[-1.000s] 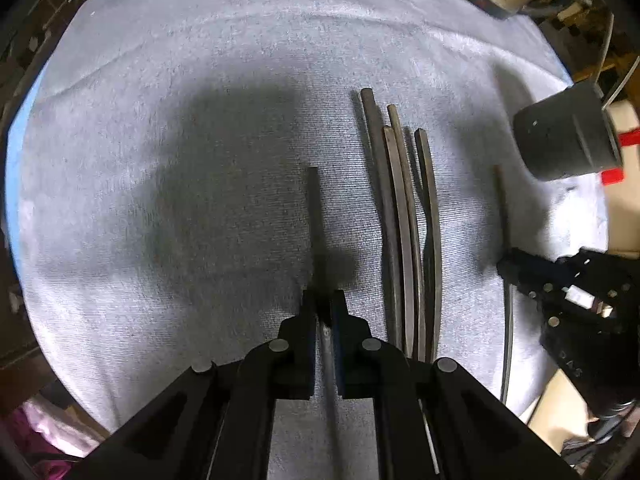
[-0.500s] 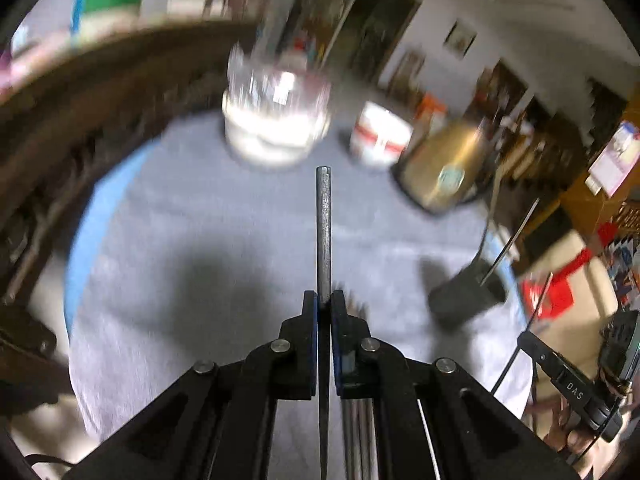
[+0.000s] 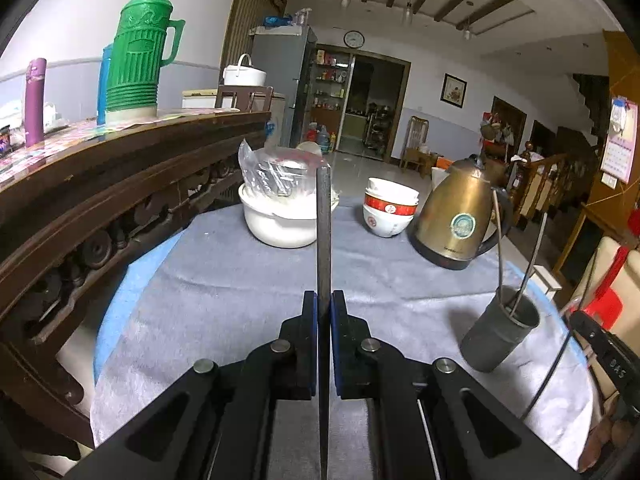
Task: Organize utensils
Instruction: 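Lift both chopsticks upright and carry them toward the grey holder, then lower both held chopsticks into the grey holder's opening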
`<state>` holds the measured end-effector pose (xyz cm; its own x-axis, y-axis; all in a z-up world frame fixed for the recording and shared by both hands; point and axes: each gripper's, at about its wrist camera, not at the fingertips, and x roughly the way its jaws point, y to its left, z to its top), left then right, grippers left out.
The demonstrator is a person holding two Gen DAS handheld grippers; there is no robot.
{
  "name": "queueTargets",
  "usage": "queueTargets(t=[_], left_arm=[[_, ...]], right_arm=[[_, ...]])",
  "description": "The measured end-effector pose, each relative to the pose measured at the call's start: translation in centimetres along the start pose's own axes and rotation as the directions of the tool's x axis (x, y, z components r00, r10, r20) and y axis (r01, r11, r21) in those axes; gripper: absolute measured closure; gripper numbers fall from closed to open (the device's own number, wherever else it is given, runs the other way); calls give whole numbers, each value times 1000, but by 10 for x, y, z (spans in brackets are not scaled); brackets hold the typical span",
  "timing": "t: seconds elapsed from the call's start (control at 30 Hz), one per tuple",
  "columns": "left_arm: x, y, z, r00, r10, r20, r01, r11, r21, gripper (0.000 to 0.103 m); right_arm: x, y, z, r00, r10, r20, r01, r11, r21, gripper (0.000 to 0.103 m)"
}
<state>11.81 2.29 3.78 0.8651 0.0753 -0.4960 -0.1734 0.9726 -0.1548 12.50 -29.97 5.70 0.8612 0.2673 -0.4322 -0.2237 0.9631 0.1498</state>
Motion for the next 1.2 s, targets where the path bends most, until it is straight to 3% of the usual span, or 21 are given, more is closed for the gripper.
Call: queueTargets(t=[0.3, 0.57, 1.0, 1.2], left_arm=[[-43, 11, -11, 999, -12, 35, 12, 1000, 2, 97], [-81, 24, -24, 998, -47, 32, 48, 998, -50, 96], [-96, 23, -16, 996, -71, 60, 75, 995, -69, 97], [-88, 24, -25, 998, -62, 23, 63, 996, -64, 97]], right_arm=[[-34, -3, -13, 1000, 3, 23, -3, 1000, -17, 97], [-69, -5, -24, 999, 12, 32, -13, 1000, 11, 97], [-81, -4, -11, 996, 13, 86, -15, 1000, 25, 97], [-72, -6, -27, 999, 6, 39, -8, 1000, 30, 97]])
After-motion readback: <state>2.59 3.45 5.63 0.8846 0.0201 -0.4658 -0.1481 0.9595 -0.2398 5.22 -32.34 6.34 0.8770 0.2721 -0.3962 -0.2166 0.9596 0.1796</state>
